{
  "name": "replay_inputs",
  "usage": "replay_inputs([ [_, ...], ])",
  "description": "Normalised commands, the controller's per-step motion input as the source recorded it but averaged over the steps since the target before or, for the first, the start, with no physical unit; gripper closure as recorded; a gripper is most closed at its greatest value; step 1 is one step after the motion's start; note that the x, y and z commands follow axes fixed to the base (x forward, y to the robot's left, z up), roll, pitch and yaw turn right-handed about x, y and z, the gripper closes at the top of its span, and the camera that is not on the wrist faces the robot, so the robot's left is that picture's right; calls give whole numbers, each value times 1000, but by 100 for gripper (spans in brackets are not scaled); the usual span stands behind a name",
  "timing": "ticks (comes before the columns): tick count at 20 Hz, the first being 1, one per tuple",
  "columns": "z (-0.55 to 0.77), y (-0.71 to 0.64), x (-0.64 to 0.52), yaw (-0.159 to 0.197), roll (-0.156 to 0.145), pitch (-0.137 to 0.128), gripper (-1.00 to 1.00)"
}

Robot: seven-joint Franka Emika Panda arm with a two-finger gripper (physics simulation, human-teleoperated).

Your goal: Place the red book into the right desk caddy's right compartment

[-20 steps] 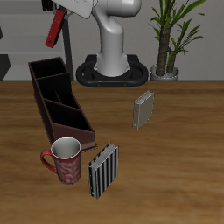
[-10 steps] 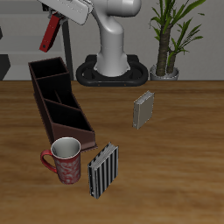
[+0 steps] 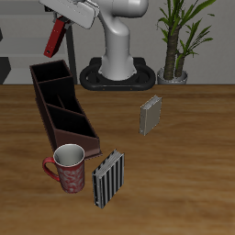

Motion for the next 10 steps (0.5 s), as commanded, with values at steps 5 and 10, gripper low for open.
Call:
replay_inputs([
  [5,-86,-43,82,-25,-18,7,100],
  [10,-61,-4,57,-17,0,3,100],
])
